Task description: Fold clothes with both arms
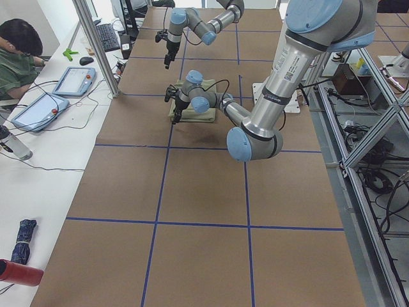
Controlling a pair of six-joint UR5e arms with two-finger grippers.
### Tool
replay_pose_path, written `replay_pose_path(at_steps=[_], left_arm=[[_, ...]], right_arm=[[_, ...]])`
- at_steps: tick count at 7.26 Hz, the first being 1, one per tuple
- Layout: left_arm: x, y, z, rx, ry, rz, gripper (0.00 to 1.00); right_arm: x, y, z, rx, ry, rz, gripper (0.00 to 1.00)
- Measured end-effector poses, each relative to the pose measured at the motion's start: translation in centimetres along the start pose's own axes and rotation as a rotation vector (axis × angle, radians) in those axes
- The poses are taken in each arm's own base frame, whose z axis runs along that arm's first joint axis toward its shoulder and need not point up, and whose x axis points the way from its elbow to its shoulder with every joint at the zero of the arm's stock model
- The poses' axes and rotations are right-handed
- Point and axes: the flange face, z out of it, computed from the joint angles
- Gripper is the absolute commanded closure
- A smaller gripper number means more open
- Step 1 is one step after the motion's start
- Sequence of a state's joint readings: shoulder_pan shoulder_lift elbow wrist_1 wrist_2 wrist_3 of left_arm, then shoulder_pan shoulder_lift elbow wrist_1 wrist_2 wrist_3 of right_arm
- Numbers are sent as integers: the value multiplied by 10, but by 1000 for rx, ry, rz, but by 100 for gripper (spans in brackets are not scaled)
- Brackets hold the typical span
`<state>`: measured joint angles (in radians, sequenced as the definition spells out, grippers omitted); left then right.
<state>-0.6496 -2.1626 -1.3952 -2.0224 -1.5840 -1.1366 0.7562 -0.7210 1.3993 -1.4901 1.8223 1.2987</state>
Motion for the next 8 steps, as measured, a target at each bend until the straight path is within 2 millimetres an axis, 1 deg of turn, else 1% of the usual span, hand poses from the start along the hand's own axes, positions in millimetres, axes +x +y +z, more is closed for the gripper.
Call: replay_pose_path(at_steps=[1,2,3,4,5,6,7,8], left_arm=[[-20,-15,15,13,-46,14,0],[-37,-28,25,30,-85,41,0],[-48,-44,23,48,-97,73,0],[-57,-65,7,50,-71,95,0],[-72,-84,-25,32,-18,123,0],[-101,-97,-67,14,20,182,0],[-138,-109,-109,-9,32,261,0],[-188,-123,-148,-42,36,341,0]], right_arm=[[8,2,1,-1,0,-5,0],[15,4,0,0,-4,-14,0],[22,4,-4,-2,-10,-29,0],[31,-4,-9,-16,-17,-53,0],[54,-21,-15,-45,-22,-89,0],[97,-44,-23,-71,-17,-160,0],[152,-67,-38,-83,5,-258,0],[217,-94,-59,-102,35,-361,0]])
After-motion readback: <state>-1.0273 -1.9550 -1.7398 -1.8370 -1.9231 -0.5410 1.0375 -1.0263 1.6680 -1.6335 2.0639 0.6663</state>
